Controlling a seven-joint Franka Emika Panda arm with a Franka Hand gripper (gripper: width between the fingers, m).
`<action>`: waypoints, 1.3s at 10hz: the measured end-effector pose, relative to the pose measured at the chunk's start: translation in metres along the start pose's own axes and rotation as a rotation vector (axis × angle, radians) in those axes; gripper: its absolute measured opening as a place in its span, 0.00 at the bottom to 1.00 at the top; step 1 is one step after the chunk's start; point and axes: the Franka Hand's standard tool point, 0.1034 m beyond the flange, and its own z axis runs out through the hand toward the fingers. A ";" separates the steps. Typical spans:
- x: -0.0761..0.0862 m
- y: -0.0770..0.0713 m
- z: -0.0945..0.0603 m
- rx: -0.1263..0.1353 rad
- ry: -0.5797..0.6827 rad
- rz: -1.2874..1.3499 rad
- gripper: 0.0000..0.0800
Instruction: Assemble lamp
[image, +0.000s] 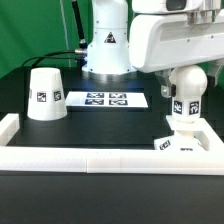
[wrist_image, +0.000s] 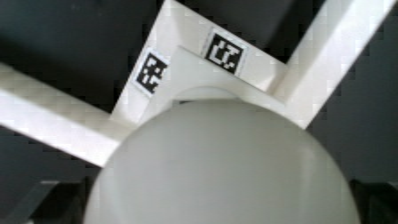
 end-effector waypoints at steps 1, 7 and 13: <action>0.000 0.001 0.000 -0.002 -0.001 -0.058 0.87; -0.001 0.002 0.000 -0.002 -0.001 -0.062 0.72; -0.002 0.001 0.001 0.015 0.001 0.560 0.72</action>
Offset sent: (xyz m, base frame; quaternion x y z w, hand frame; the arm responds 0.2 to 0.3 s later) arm 0.0000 0.0000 0.0000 0.0000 0.0000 0.0000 1.0000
